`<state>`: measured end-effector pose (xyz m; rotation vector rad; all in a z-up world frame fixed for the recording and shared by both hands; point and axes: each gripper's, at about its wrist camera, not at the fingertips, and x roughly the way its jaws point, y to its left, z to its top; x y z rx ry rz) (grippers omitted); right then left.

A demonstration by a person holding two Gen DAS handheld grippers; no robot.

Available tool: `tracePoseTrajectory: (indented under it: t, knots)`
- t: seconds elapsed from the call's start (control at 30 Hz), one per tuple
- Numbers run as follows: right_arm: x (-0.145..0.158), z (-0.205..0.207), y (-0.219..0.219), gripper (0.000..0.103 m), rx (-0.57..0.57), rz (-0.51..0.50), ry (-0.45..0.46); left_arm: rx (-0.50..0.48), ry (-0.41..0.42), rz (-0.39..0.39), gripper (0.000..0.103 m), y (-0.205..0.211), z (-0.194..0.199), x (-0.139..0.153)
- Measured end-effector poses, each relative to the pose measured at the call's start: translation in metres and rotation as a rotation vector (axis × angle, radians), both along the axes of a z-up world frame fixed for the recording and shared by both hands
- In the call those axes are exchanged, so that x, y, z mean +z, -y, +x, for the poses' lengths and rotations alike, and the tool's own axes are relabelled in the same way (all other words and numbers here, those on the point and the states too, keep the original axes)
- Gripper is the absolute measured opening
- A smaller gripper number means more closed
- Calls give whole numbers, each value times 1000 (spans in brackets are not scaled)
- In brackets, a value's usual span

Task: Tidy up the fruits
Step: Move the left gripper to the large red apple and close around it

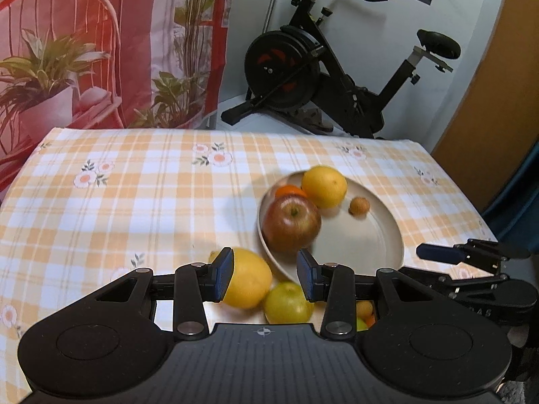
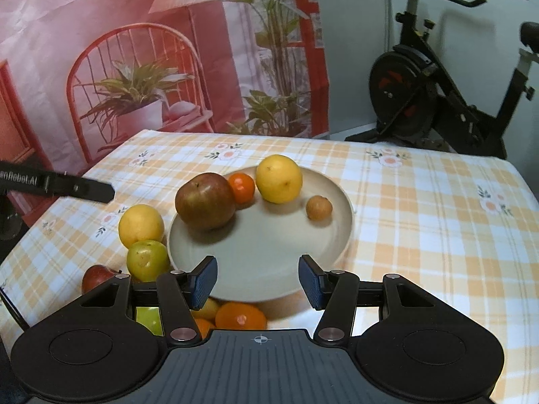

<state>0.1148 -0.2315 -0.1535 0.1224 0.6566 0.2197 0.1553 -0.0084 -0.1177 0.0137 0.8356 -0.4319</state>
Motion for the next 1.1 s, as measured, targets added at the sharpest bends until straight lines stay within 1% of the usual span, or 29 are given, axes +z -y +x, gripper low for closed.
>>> tracePoseTrajectory:
  t: [0.27,0.63,0.83,1.1]
  knots:
    - [-5,-15,1,50,-25,14,-3,28,-49,23,43,0,-9,-19]
    - [-5,-22,-8,50,-3,13,-9,44,-127,11,43,-7,-15,-35]
    - [-4,-24,-15,50,15,6,-16,47,-137,-6,43,-8,-17,-37]
    - [-7,-29,-23,50,42,1,-31,19,-153,-26,43,-11,-28,-39]
